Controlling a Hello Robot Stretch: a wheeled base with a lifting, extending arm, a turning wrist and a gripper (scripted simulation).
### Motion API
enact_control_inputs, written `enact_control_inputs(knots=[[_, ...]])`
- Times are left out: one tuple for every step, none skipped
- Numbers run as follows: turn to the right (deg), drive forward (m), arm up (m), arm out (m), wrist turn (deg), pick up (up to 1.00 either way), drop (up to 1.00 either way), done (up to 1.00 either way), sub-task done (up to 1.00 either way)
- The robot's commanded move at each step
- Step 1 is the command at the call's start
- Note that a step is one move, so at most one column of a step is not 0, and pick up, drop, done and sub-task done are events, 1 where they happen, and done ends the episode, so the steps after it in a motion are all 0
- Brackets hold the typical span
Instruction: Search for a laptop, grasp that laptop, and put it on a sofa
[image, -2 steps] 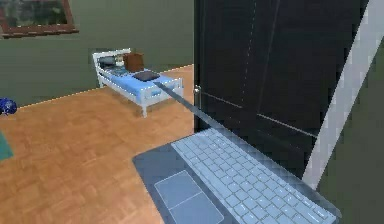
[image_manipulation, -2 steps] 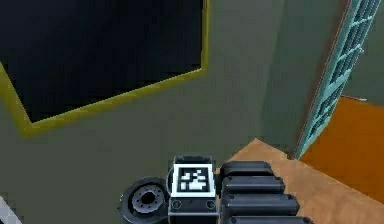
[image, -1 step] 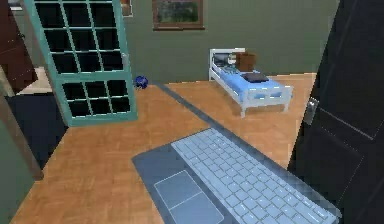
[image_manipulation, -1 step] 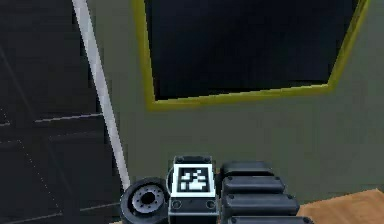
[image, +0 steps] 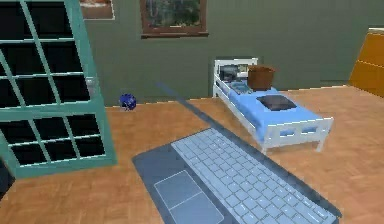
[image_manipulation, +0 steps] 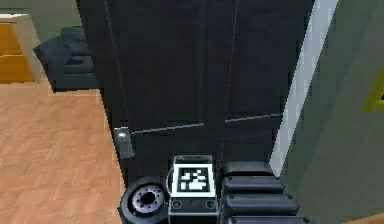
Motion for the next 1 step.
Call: enact_control_inputs(knots=[[-39.0, 0.00, 0.00, 0.00, 0.0, 0.00, 0.00, 0.00, 0.00]])
